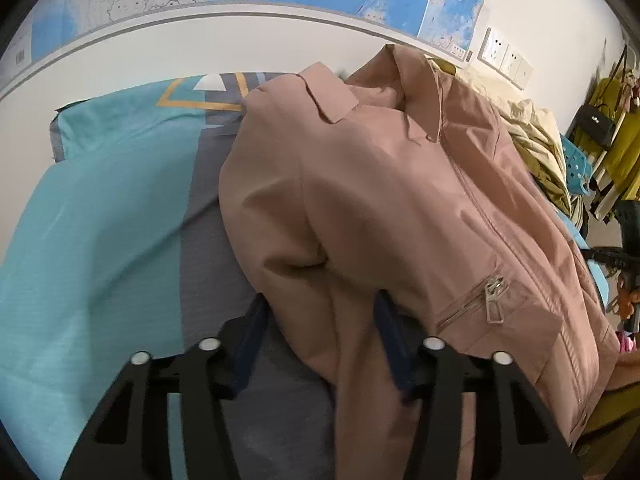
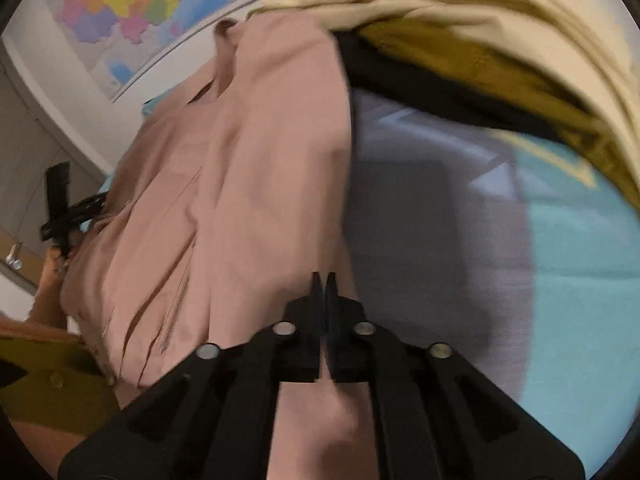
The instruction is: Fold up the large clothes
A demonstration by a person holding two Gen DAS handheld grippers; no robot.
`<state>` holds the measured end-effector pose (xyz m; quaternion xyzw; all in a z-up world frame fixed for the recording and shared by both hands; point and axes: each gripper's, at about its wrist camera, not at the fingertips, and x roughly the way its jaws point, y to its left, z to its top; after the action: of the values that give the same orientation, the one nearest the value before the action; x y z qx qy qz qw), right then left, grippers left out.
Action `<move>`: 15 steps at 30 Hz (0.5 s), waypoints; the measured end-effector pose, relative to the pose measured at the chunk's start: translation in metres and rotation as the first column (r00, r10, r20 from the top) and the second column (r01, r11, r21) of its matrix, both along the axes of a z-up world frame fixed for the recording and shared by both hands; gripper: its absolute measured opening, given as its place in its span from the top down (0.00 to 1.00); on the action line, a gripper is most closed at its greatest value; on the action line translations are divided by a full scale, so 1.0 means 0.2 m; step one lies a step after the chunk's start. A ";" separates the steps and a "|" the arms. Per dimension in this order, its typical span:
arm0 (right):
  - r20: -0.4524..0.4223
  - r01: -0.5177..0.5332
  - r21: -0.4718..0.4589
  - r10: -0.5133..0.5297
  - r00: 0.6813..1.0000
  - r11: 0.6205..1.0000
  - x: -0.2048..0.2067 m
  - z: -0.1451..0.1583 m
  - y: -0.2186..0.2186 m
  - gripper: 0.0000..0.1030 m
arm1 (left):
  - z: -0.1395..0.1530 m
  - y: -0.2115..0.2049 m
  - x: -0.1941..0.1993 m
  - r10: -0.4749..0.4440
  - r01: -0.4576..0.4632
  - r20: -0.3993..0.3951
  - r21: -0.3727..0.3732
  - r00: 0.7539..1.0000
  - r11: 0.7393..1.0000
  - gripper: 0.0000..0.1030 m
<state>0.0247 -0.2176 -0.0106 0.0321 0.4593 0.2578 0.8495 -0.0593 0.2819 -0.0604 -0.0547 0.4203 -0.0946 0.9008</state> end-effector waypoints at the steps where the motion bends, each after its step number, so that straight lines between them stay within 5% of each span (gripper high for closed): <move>1: 0.036 0.041 0.010 -0.041 0.998 0.999 0.01 0.08 -0.07 0.99 | 0.01 0.00 0.00 0.006 -0.006 0.006 0.007 1.000 1.000 0.55; 6: 0.237 0.247 -0.008 -0.239 0.942 0.969 0.07 0.41 -0.36 0.99 | 0.10 0.06 -0.10 0.044 -0.045 0.046 0.013 0.998 0.999 0.50; 13: 0.149 0.340 -0.210 -0.313 0.938 0.917 0.23 0.10 -0.26 0.90 | 0.01 0.06 -0.10 0.019 -0.019 -0.012 0.020 1.000 1.000 0.47; 15: 0.170 0.328 -0.195 -0.298 0.939 0.924 0.19 0.09 -0.18 0.61 | -0.01 0.02 -0.08 -0.002 0.003 -0.023 0.038 1.000 0.999 0.58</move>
<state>0.0635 -0.2544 0.0079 -0.0071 0.4146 0.0676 0.9074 -0.0752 0.2858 -0.0622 -0.0381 0.4322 -0.0871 0.8968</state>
